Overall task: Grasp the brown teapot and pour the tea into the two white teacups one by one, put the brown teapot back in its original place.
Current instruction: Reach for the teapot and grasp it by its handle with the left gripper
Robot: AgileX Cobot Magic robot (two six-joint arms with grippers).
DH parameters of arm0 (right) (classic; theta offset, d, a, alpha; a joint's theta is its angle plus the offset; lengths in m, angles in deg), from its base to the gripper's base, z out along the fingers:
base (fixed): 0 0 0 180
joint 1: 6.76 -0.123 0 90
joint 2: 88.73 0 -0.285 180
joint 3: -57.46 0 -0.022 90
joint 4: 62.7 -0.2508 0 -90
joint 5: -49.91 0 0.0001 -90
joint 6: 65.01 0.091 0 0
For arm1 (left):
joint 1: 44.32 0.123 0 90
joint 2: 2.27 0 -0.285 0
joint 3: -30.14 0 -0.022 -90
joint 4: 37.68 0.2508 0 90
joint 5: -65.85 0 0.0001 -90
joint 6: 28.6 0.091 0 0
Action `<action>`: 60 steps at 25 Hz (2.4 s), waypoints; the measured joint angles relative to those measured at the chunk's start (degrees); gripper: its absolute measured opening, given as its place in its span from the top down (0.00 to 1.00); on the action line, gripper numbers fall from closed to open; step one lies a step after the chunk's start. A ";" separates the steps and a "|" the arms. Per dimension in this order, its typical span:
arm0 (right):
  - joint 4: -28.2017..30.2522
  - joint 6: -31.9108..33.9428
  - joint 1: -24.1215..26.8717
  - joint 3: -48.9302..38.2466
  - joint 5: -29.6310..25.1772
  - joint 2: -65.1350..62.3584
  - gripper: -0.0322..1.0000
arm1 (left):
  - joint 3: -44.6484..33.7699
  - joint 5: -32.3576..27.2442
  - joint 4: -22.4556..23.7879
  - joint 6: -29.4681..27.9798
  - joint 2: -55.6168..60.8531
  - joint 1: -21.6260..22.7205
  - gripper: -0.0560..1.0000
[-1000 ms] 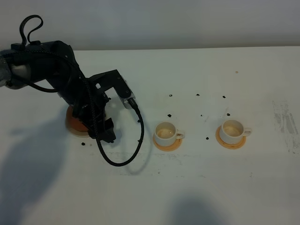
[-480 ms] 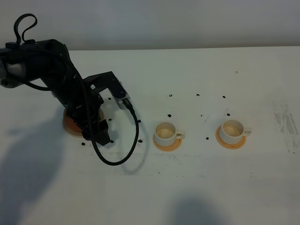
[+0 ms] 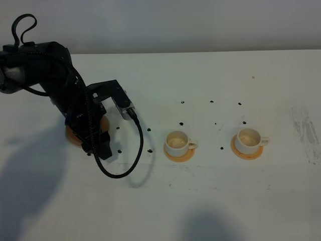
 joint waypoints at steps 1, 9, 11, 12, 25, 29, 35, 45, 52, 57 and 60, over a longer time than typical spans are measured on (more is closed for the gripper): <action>0.00 0.00 0.00 0.00 0.00 0.00 0.47 | 0.00 -0.36 0.05 0.00 0.00 0.22 0.31; 0.00 0.00 0.00 0.00 0.00 0.00 0.47 | 0.00 -2.72 1.14 -0.16 0.00 1.01 0.31; 0.00 0.00 0.00 0.00 0.00 0.00 0.47 | 0.00 -3.13 1.78 -0.43 0.04 1.01 0.31; 0.00 0.00 0.00 0.00 0.00 0.00 0.47 | 0.00 -3.26 1.98 -0.66 0.04 1.01 0.31; 0.00 0.00 0.00 0.00 0.00 0.00 0.47 | 0.00 -5.96 6.70 -1.08 0.11 1.01 0.31; 0.00 0.00 0.00 0.00 0.00 0.00 0.47 | 0.00 -6.22 7.49 -1.08 0.11 1.01 0.31; 0.00 0.00 0.00 0.00 0.00 0.00 0.47 | 0.00 -6.22 7.61 -1.08 0.11 1.01 0.31; 0.00 0.02 0.00 0.00 0.00 0.00 0.47 | 0.00 -6.44 7.04 0.38 0.11 1.18 0.31; 0.00 0.02 0.00 0.00 0.00 0.00 0.47 | 0.00 -6.44 6.22 1.55 0.11 1.18 0.31; 0.00 0.02 0.00 0.00 0.00 0.00 0.47 | 0.00 -5.61 3.11 2.35 0.11 1.18 0.31; 0.00 0.02 0.00 0.00 0.00 0.00 0.47 | 0.00 -6.26 1.43 2.48 0.11 1.18 0.32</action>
